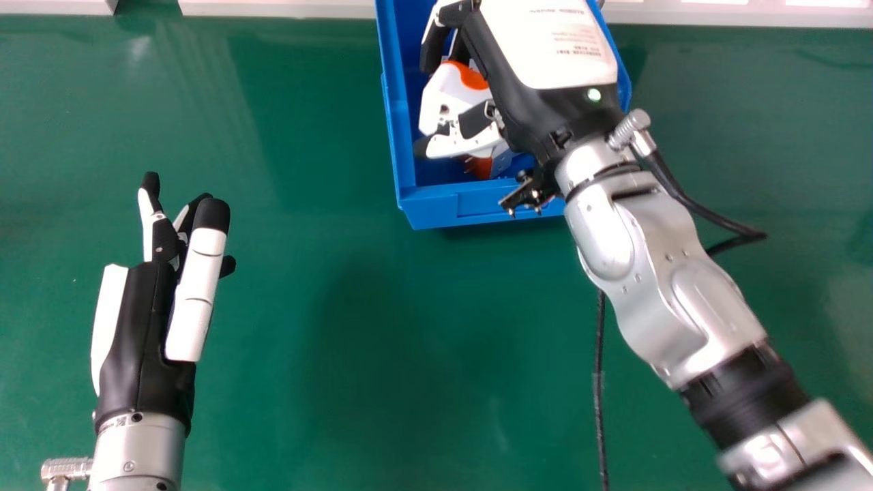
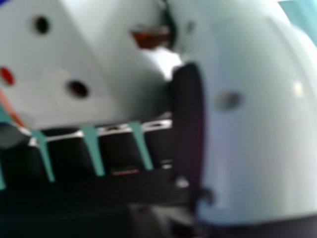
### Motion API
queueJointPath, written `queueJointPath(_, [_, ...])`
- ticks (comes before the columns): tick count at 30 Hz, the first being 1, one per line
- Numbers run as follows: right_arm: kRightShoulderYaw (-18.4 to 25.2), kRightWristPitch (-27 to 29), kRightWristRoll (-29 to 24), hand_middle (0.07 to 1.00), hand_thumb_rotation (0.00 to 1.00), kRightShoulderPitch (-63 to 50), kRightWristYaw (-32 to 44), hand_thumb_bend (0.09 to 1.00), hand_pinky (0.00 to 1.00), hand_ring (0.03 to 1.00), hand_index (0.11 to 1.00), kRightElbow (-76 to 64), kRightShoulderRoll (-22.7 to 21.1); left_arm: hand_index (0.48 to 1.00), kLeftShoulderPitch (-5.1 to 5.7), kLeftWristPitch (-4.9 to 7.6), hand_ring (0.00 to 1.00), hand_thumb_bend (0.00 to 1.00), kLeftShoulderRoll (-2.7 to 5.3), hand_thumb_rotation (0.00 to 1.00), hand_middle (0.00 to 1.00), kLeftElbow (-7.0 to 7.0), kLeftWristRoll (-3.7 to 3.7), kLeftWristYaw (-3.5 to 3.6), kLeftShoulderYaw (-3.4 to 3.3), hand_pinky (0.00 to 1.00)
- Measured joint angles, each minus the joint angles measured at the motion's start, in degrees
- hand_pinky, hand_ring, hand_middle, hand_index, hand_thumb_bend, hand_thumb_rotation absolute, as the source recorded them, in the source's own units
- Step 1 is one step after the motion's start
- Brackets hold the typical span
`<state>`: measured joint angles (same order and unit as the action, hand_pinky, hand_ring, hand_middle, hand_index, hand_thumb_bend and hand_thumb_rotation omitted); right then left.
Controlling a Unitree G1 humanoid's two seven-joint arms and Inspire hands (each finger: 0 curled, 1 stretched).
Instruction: Pick all objects and put in blue box
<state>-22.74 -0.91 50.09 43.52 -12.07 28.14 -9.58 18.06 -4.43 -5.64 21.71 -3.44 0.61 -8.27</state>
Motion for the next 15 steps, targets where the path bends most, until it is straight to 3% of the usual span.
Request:
queueJointPath(4, [-0.71, 0.55, -0.54, 0.186, 0.12, 4.76, -1.36, 0.498, 0.05, 0.105, 0.482, 9.48, 0.85, 0.963, 0.24, -0.02, 0.91, 0.75, -0.02, 1.00, 0.94, 0.18, -0.05, 0.00, -0.02, 0.82])
queueJointPath(8, [-1.45, 1.07, -1.15, 0.181, 0.12, 7.67, -2.17, 0.501, 0.05, 0.101, 0.479, 15.40, 1.64, 0.963, 0.54, -0.04, 0.91, 0.75, -0.03, 1.00, 0.94, 0.36, -0.06, 0.03, -0.04, 0.82])
queueJointPath(15, [-3.32, 1.57, -1.06, 0.175, 0.12, 12.88, -4.65, 0.502, 0.05, 0.099, 0.481, 25.86, 2.54, 0.963, 1.42, -0.43, 0.91, 0.75, -0.02, 1.00, 0.94, 2.12, -0.45, 0.03, -0.04, 0.82])
